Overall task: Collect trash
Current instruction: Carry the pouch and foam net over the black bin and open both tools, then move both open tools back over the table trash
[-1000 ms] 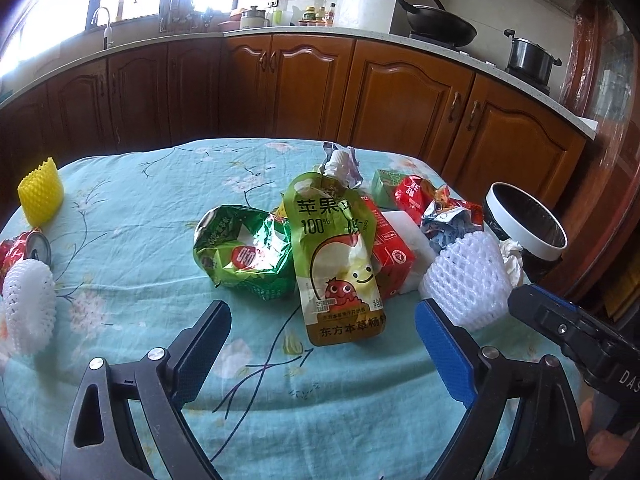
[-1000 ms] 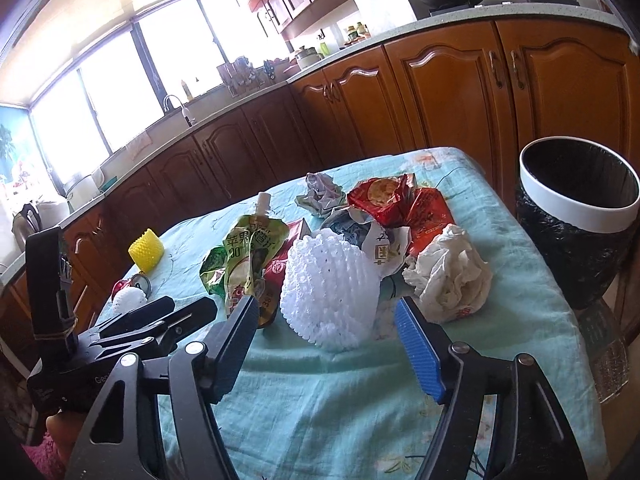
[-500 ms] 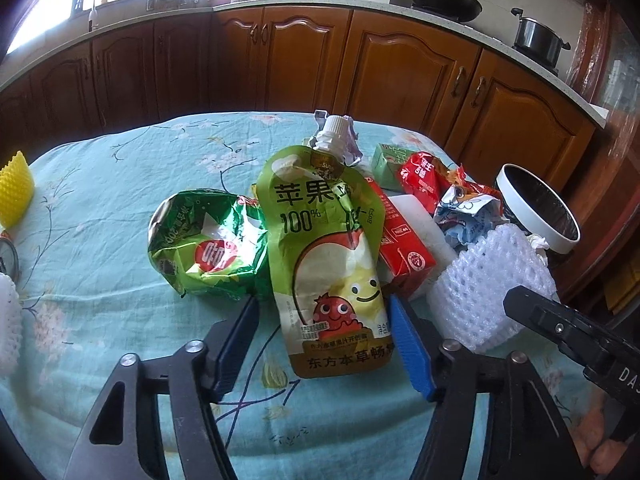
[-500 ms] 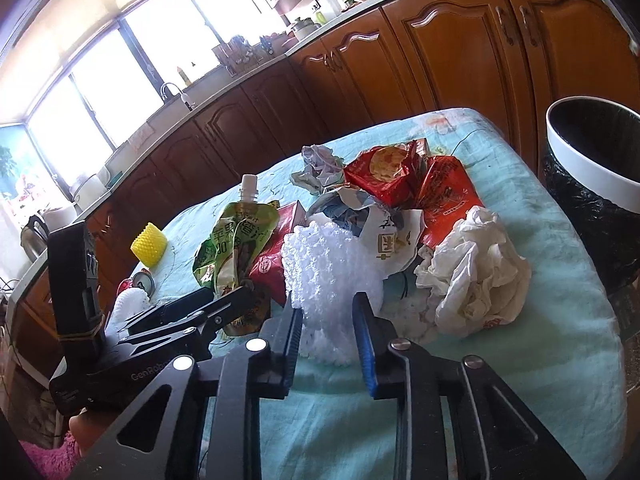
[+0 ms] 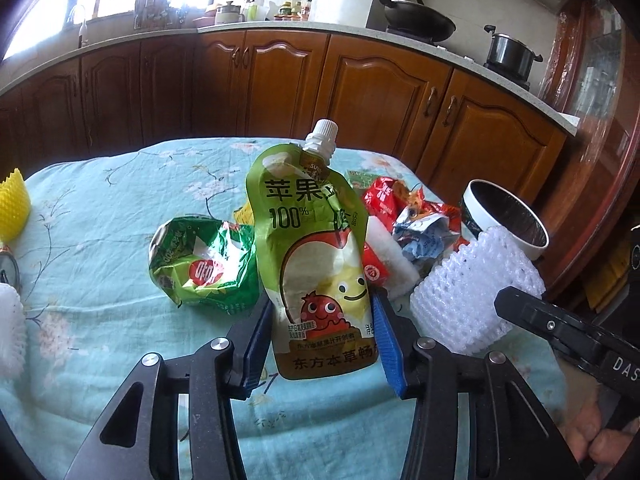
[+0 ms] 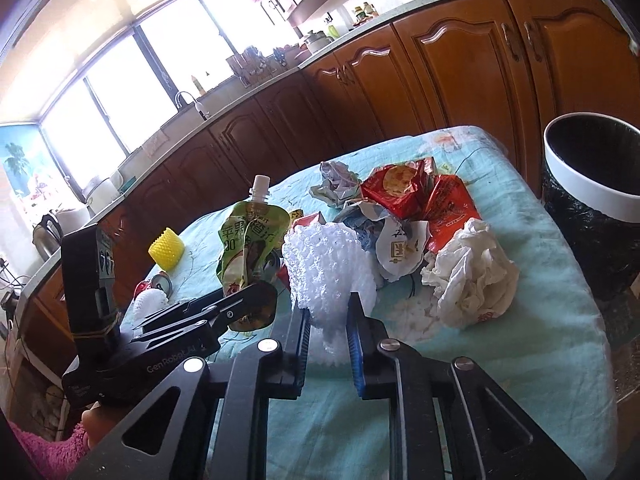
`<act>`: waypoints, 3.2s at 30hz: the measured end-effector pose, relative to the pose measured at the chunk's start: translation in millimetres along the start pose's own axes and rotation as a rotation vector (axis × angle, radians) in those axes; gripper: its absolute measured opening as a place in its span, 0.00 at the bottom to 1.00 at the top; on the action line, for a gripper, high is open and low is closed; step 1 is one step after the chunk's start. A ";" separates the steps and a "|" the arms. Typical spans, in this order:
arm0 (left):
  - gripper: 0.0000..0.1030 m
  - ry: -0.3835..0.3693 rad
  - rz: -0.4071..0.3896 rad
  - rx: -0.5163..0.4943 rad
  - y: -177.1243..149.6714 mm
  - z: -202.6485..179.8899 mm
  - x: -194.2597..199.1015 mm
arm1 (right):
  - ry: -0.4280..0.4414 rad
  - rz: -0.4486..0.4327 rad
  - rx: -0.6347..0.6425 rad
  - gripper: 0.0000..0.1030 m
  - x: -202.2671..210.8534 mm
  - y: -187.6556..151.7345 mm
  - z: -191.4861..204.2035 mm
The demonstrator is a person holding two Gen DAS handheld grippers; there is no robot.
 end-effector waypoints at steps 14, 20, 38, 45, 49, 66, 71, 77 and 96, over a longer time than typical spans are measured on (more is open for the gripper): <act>0.45 -0.127 -0.046 -0.101 27.1 -55.2 6.1 | -0.050 -0.132 -0.051 0.16 55.8 34.5 -34.5; 0.45 -0.183 -0.035 -0.166 46.9 -73.8 -21.9 | -0.116 -0.182 -0.082 0.17 76.6 48.1 -62.8; 0.45 -0.283 0.039 -0.254 106.7 -146.2 -121.2 | -0.310 -0.256 -0.174 0.17 108.5 89.0 -168.3; 0.45 -0.300 0.061 -0.262 136.4 -176.4 -164.1 | -0.348 -0.252 -0.178 0.17 102.4 119.9 -199.0; 0.45 -0.310 0.088 -0.268 150.4 -190.7 -193.6 | -0.367 -0.225 -0.176 0.17 95.0 138.1 -216.9; 0.52 -0.280 0.220 -0.256 171.1 -232.7 -285.3 | -0.423 -0.091 -0.211 0.25 57.4 163.3 -276.2; 0.65 -0.264 0.223 -0.243 167.3 -231.4 -285.9 | -0.409 -0.124 -0.236 0.46 65.3 163.9 -278.7; 0.67 -0.295 0.209 -0.211 152.0 -223.5 -264.6 | -0.367 -0.177 -0.244 0.63 76.1 155.2 -267.2; 0.73 -0.261 0.036 -0.116 79.0 -126.7 -115.5 | -0.248 -0.235 -0.236 0.84 85.1 74.8 -165.1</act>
Point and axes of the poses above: each gripper's, at about its wrist camera, not at the fingertips, and x roughly against the way its jaws point, z to its left, y to its top, the point moved 6 cm from there along -x, roughly the way its jaws point, and after that the axes turned 9 degrees about -x, right-handed, at the moved point
